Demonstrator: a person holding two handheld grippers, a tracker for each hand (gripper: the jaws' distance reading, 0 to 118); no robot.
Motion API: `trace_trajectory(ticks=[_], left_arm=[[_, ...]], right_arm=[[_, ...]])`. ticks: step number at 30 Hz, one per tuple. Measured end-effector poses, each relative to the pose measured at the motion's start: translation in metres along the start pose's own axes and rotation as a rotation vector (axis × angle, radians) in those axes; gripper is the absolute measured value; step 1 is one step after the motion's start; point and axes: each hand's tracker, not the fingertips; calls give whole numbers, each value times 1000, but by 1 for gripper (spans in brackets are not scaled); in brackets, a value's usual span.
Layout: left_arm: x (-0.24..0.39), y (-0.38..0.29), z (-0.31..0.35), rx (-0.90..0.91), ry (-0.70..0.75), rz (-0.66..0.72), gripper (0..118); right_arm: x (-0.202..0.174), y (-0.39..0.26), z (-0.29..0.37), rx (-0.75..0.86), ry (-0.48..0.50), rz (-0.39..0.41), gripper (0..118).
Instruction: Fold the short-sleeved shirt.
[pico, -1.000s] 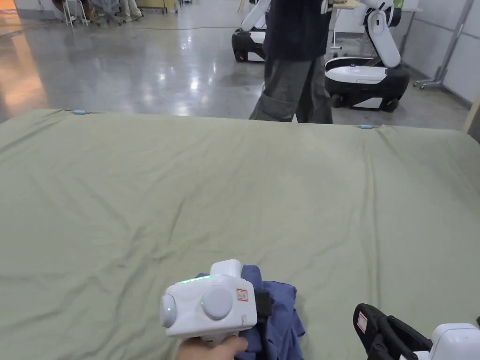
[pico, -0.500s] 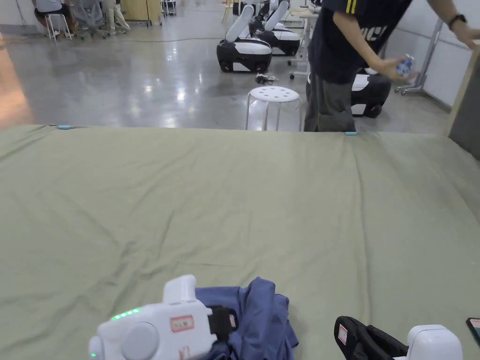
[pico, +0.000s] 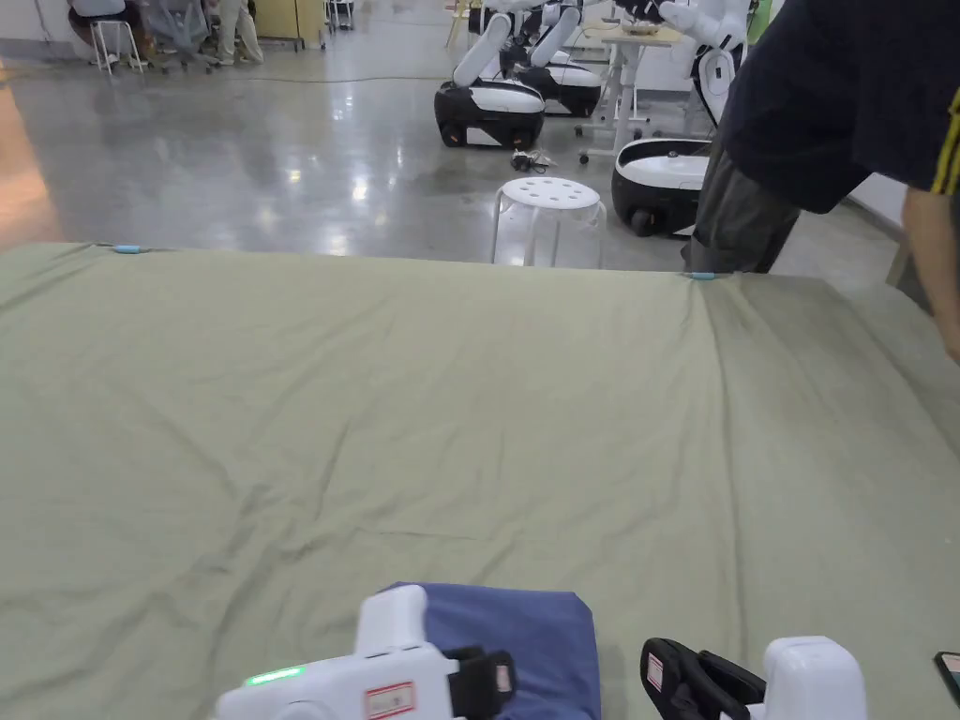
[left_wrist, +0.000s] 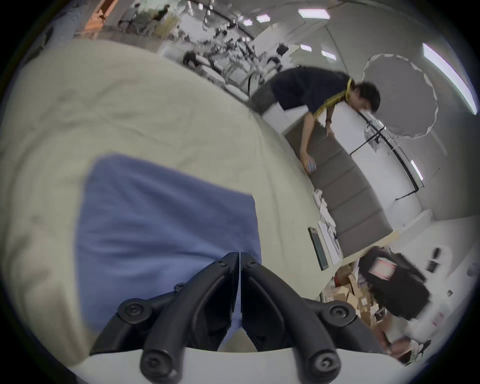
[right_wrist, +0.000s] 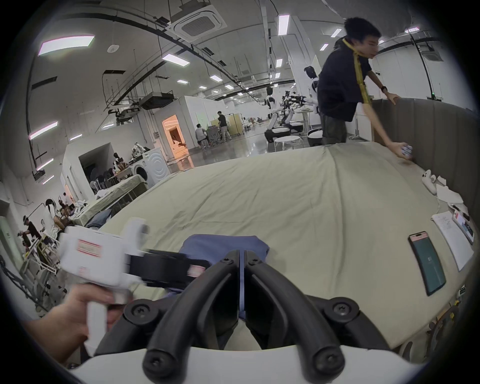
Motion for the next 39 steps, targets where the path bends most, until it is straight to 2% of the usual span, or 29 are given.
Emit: trace_trajectory(ticks=[5,12,13,14,15,16,17,18,21,22,23,24,25,26,29,32,33,34,35,36,37,39], left_arm=[[-26,9,68,130,83,-25,6],[-45,7,70,135,90,21,7],[-47,6,69,135,85,31,10],[-50,7,68,139,84,45,29],[-57,9,64,139,89,64,69],[-62,8,62,146,91,91,84],[-68,8,62,158,79,115,84],[-74,8,61,161,68,143,84],[-104,11,53,104,28,271,84],[-114,12,48,86,-3,313,84],[-121,15,43,63,-34,359,84],[-130,15,33,44,-59,413,84],[-138,15,22,19,-92,459,84],[-145,14,9,-13,-120,503,84],[-162,12,-26,-14,-201,568,84],[-117,18,-39,-8,-221,554,82],[-110,17,-48,-56,-200,510,77],[-102,17,-53,-90,-143,461,62],[-110,25,-56,-110,-47,415,37],[-113,24,-55,-99,-42,413,29],[-118,26,-51,-88,-87,439,27],[-117,32,-43,-104,-79,439,23]], right_arm=[[-3,-11,-22,-27,17,-28,4],[-12,-14,-31,-36,26,-54,4],[-12,-12,-37,-34,39,-67,4],[-11,-11,-46,-35,70,-101,4],[-9,-11,-59,-70,93,-128,4],[-5,-14,-75,-121,126,-164,4],[2,-19,-92,-184,177,-230,4],[8,-25,-104,-205,187,-285,4],[33,-50,-134,-353,56,-382,1],[39,-56,-137,-385,40,-412,1],[47,-62,-138,-381,64,-465,1],[56,-65,-136,-320,129,-545,1],[59,-65,-134,-310,133,-594,1],[59,-64,-135,-323,122,-599,1],[52,-59,-136,-314,110,-521,1],[53,-60,-135,-303,115,-521,1],[55,-62,-136,-299,119,-533,1],[56,-62,-136,-295,122,-544,1],[57,-63,-135,-290,123,-553,1],[57,-63,-135,-291,125,-554,1],[56,-62,-134,-289,125,-552,1],[53,-60,-130,-287,140,-543,1]])
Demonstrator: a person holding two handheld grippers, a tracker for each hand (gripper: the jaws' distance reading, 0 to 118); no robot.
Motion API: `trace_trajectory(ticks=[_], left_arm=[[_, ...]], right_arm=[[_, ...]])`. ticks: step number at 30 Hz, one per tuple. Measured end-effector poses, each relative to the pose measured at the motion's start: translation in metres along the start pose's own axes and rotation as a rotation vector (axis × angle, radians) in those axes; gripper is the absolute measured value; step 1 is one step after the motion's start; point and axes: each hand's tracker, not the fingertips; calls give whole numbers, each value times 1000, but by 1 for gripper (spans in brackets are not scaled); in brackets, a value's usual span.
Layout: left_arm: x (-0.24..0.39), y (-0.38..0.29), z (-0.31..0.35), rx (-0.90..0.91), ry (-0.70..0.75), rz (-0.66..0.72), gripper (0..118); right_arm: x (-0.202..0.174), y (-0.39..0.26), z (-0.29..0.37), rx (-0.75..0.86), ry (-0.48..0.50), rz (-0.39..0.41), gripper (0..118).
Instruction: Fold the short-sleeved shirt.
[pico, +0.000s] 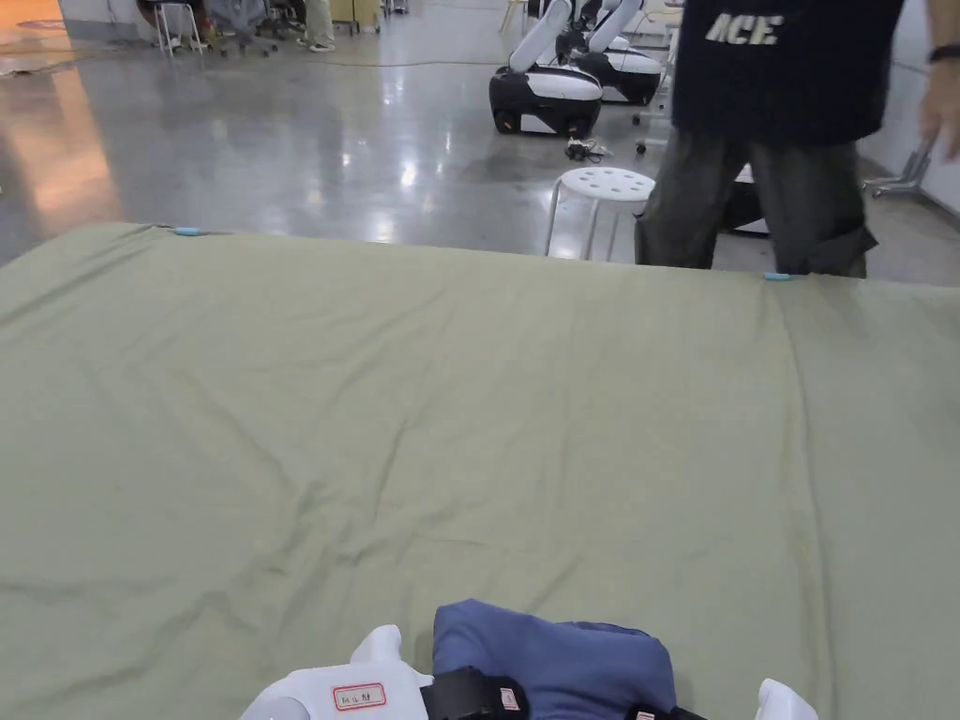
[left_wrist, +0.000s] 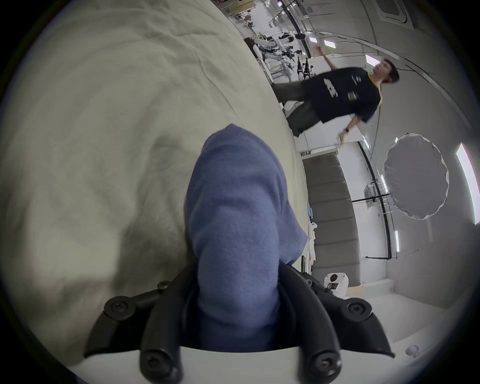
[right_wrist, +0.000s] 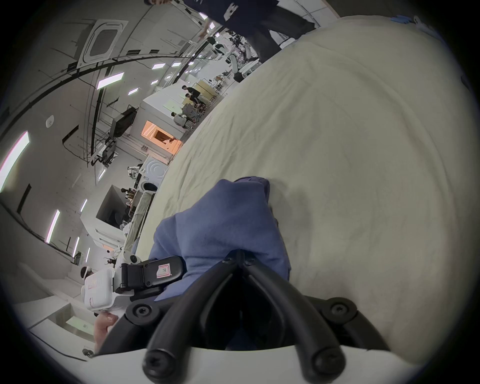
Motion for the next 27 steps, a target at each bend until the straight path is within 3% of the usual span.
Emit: trace_trajectory(ticks=[3,8,17,21,22,24,26,27], left_arm=[[12,9,20,29,83,-98,22],[-1,50,92,167,192,-147,22],[-129,166,229,252,495,-76,22],[-139,157,250,306,582,-67,24],[-141,153,248,307,579,-58,30],[-128,133,250,383,613,-4,56],[-115,130,257,380,677,36,66],[-102,127,265,376,720,-8,73]], right_arm=[[-13,-2,10,34,3,68,1],[-26,0,28,51,-2,67,1],[-34,-1,47,80,-15,98,1],[-40,-2,50,84,-9,109,1],[-40,-2,50,86,-5,109,1],[-40,-2,51,74,6,97,1],[-39,-2,56,69,13,72,1],[-39,-1,61,69,12,69,1]])
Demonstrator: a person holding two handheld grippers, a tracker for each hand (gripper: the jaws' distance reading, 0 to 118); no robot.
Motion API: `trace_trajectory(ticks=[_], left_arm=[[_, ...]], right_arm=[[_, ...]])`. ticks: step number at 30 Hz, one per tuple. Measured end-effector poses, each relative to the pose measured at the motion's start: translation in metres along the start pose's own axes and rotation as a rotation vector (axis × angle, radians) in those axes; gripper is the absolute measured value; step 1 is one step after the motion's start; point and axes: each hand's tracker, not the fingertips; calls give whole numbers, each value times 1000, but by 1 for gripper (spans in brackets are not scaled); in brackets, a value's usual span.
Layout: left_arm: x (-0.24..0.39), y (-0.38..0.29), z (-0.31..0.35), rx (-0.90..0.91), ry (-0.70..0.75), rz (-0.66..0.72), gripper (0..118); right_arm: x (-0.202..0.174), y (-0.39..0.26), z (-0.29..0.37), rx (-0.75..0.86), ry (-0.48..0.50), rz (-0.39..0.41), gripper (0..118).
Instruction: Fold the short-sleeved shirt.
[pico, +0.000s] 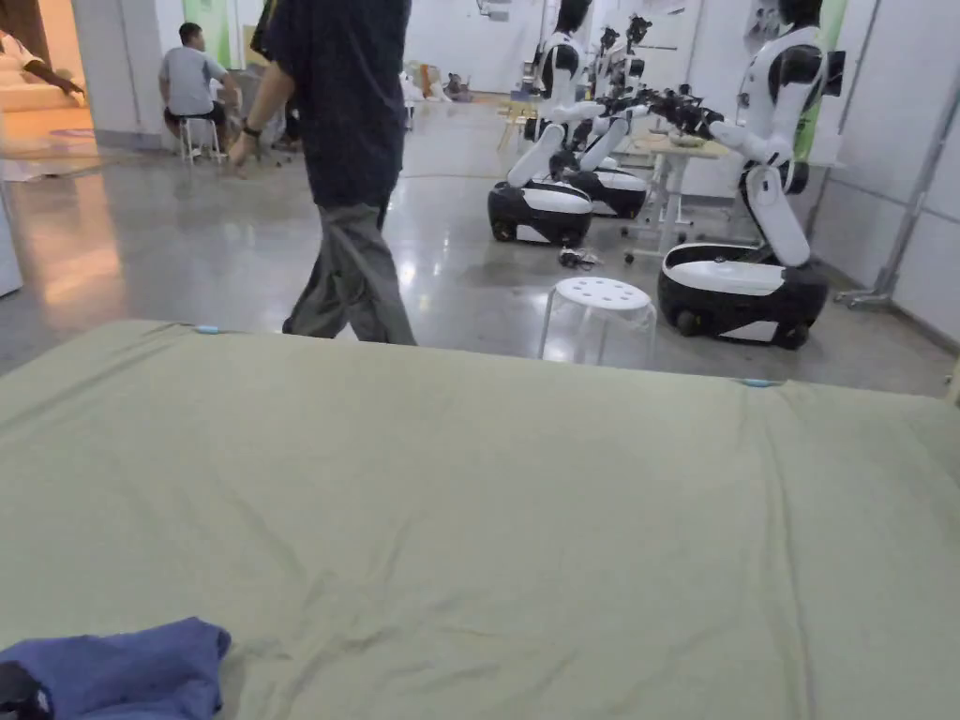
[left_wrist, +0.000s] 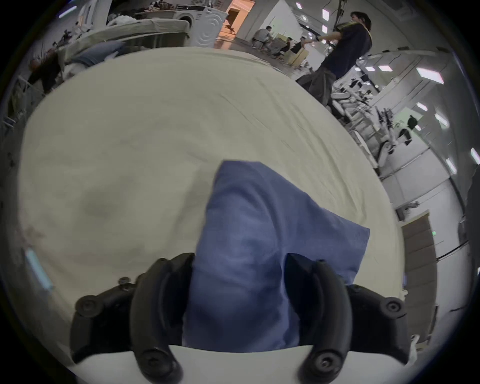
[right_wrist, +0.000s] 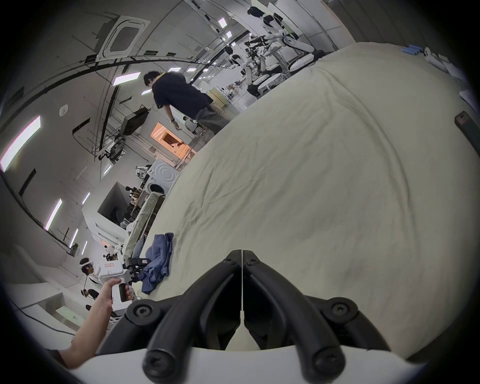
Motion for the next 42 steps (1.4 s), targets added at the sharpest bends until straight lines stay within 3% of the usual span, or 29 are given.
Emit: trace_trajectory(ticks=[3,6,9,10,15,16,17,18,19,25,32,40,41,42], left_arm=[[21,-2,70,253,68,-87,73],[47,1,114,442,-80,-88,74],[109,-24,147,568,-170,-255,75],[138,-41,157,620,-229,-331,75],[234,-101,176,770,-339,-490,72],[251,-111,178,786,-350,-521,69],[269,-122,185,800,-372,-549,57],[282,-130,187,818,-392,-566,27],[295,-139,187,837,-404,-601,11],[346,-181,196,941,-368,-705,11],[351,-189,196,949,-331,-768,11],[347,-180,206,938,-343,-708,11],[345,-179,207,940,-337,-701,17],[344,-178,209,942,-323,-680,36]], right_arm=[[-2,7,24,19,-5,25,1],[-7,22,50,58,-38,81,1],[-26,38,79,142,-114,210,1],[-37,46,90,191,-145,286,1],[-77,83,118,396,-248,501,1],[-88,90,123,434,-261,542,1],[-99,96,127,472,-279,593,1],[-108,101,130,513,-293,640,1],[-110,108,126,545,-301,677,1],[-136,127,127,645,-332,724,1],[-138,120,132,671,-333,737,1],[-145,111,127,645,-316,745,1],[-144,110,127,644,-316,742,1],[-144,109,127,644,-317,739,1]])
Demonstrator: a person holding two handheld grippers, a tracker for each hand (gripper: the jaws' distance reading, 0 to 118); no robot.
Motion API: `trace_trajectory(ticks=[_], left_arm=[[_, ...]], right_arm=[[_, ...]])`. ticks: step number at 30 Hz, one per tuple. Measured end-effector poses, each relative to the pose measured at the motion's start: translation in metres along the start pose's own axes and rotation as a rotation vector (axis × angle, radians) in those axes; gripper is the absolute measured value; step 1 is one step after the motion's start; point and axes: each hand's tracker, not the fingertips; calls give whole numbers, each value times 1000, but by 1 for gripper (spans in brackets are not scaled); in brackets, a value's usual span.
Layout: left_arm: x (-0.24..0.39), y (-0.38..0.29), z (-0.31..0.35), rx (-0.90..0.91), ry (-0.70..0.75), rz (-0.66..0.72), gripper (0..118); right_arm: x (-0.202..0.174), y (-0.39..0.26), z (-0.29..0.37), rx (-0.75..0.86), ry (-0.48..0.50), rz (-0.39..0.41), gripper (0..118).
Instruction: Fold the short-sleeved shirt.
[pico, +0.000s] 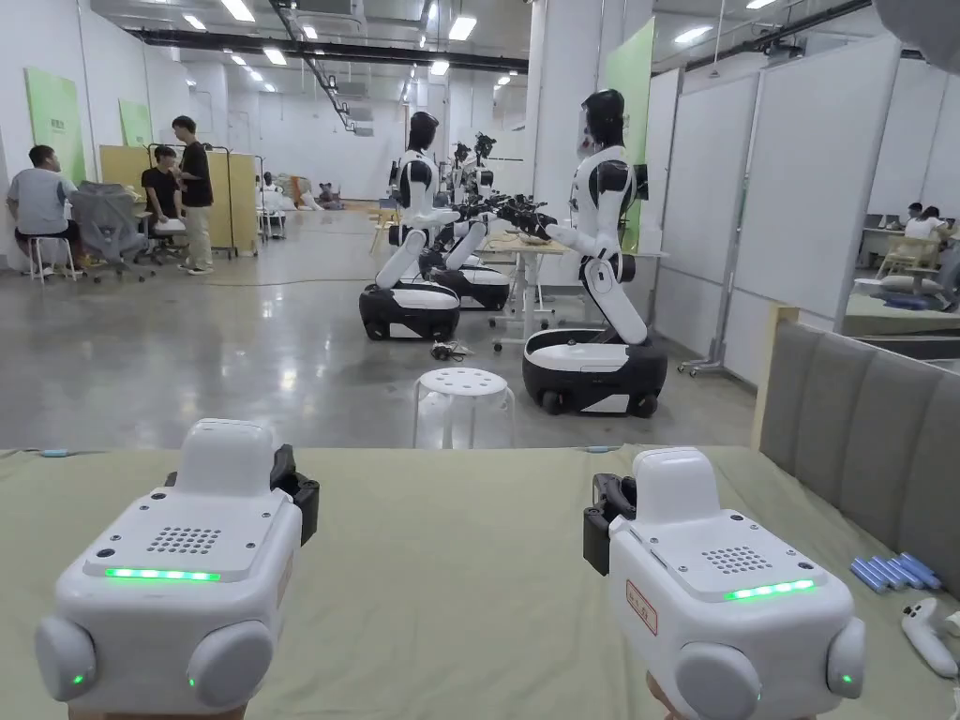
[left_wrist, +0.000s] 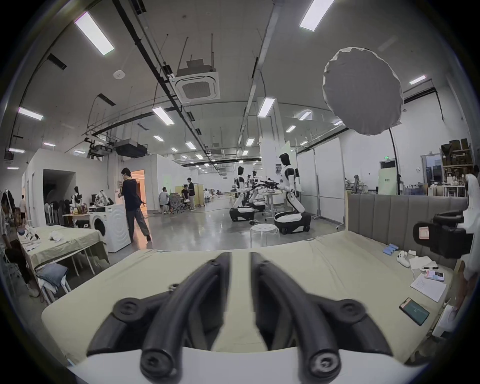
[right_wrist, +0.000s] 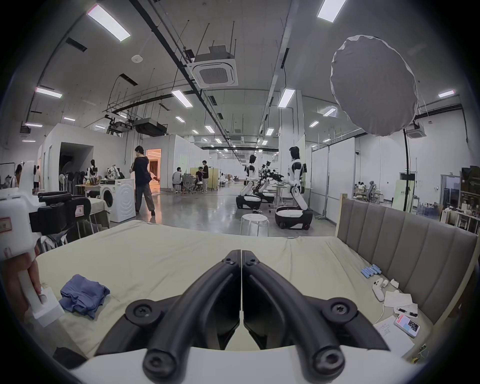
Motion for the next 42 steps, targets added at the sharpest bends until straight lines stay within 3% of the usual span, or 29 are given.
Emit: trace_trajectory(ticks=[2,3,8,10,12,14,15,20,26,31,36,42], left_arm=[[-4,0,1,-9,-29,64,65],[-6,0,2,-3,-31,72,73],[-1,2,8,14,-31,47,73],[1,5,11,18,-46,51,73],[1,6,12,27,-50,47,73],[2,8,14,28,-55,44,73],[0,7,14,29,-58,44,73],[0,7,16,39,-46,42,73],[-2,7,14,32,-45,45,73],[-7,2,11,16,-47,59,73],[-9,0,12,10,-40,61,73],[-10,-1,13,7,-35,68,73]], right_arm=[[1,0,1,3,-14,-6,6],[1,0,2,5,-17,-9,16],[3,5,9,5,-8,-21,52],[3,6,6,5,-6,-23,79],[2,6,7,5,-8,-30,84],[4,5,1,1,-17,-38,113],[5,6,7,66,-15,-50,118],[0,7,-5,6,17,-43,118],[-14,18,-6,-46,-57,-28,118],[-13,27,3,-87,-50,-125,118],[-18,28,5,-87,-98,-115,118],[-19,26,8,-82,-71,-136,118]])
